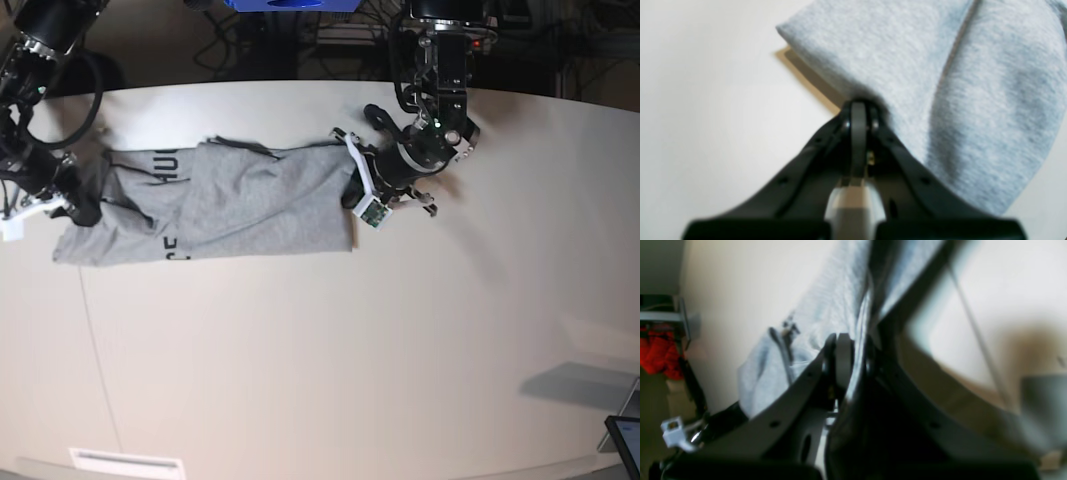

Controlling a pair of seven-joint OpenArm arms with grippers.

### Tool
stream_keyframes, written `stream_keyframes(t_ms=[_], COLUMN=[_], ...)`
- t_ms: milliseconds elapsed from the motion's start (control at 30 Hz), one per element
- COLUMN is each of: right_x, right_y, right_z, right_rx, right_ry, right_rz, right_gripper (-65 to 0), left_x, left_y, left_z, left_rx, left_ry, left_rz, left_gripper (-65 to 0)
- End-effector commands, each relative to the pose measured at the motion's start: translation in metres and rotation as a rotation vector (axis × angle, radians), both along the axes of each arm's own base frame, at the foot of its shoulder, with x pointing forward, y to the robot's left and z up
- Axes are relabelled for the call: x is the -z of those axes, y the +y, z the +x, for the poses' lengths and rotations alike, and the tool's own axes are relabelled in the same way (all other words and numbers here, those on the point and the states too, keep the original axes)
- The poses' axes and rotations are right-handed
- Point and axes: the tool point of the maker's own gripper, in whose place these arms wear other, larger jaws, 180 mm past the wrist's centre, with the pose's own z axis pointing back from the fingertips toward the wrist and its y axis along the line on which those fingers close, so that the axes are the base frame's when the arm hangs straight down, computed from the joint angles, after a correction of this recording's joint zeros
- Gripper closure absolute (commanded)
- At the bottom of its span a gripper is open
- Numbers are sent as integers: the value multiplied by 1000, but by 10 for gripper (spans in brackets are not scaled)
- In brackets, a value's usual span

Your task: Fold the T-shirt properly

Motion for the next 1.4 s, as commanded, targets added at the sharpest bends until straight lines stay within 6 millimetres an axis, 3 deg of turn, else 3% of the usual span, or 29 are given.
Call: stream_keyframes(t_ms=[0, 200, 500, 733, 1033, 1367], right_x=[-20, -40, -39, -70, -66, -79], right_y=[-2, 14, 24, 43, 55, 64], right_z=[9, 10, 8, 7, 4, -3], right_rx=[-13, -63, -85, -140, -141, -163], right_ry=[-62, -106, -101, -178, -170, -212], right_rz=[-20, -41, -25, -75, -37, -6], right_gripper=[-6, -6, -6, -6, -6, -6], left_x=[20, 28, 29, 29, 23, 20], left_y=[11, 8, 4, -20, -57, -57], left_z=[-15, -11, -12, -18, -25, -19], left_rx=[19, 31, 33, 111, 220, 218], left_ry=[92, 112, 116, 115, 99, 86], left_rz=[101, 97, 92, 84, 58, 57], left_gripper=[0, 0, 0, 0, 0, 0])
